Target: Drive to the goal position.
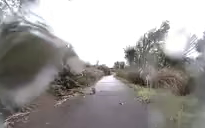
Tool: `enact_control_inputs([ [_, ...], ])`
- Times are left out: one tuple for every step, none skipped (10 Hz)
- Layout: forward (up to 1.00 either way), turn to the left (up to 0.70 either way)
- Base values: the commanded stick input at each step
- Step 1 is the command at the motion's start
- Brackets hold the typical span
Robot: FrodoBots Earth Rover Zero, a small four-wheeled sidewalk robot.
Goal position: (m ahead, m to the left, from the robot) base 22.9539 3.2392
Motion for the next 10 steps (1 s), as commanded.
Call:
enact_control_inputs([
  [0.85, 0.0],
  [0.85, 0.0],
  [0.85, 0.0],
  [0.85, 0.0],
  [0.85, 0.0],
  [0.85, 0.0],
  [0.85, 0.0],
  [0.85, 0.0],
  [0.85, 0.0],
  [0.85, 0.0],
])
